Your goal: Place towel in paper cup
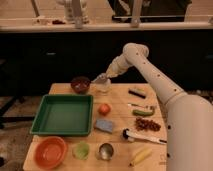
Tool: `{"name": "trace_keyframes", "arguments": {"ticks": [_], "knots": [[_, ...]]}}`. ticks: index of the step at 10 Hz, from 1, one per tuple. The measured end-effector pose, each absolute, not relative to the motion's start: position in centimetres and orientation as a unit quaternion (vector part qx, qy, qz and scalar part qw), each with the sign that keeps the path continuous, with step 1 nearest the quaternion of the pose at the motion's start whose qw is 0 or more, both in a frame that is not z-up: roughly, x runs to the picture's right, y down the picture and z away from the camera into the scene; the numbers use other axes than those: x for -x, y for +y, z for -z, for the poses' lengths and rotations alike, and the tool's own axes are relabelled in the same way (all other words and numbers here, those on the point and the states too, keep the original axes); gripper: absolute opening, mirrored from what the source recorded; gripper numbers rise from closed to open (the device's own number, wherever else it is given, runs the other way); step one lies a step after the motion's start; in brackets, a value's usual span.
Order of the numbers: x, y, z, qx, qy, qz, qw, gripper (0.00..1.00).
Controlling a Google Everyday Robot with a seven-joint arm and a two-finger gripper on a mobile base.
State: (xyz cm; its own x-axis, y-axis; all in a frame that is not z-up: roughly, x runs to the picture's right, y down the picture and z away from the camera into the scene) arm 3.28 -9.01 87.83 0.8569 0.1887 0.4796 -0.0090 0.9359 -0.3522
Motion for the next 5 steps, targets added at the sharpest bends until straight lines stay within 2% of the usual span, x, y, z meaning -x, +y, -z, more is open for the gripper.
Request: {"name": "trace_keyframes", "arguments": {"ticks": [5], "knots": [[-4.08,-8.20,-88.87,0.187,-0.267,-0.070,0.943,0.01]]}}
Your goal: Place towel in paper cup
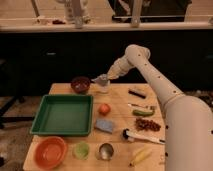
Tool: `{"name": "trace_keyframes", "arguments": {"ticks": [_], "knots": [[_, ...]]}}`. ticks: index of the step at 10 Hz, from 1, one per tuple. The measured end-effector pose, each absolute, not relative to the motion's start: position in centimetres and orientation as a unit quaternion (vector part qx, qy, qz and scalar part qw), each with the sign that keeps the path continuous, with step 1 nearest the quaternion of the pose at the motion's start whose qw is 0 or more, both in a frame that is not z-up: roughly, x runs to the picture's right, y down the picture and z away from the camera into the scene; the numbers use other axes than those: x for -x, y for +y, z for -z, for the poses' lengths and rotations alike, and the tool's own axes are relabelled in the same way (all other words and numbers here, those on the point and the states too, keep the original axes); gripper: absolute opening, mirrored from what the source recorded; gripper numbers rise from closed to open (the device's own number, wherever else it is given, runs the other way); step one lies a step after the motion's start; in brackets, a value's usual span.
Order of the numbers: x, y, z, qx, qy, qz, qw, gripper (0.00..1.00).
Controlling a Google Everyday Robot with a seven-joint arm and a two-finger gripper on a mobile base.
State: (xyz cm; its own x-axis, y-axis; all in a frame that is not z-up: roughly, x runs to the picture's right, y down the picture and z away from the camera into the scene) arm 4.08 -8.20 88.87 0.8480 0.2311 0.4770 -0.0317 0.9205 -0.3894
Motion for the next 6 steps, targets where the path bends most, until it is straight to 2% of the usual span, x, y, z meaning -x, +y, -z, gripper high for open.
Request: {"name": "trace_keyframes", "arguments": {"ticks": [6], "knots": [[-4.02,-8.17,-88.97,0.190,-0.267,-0.070,0.942,0.02]]}}
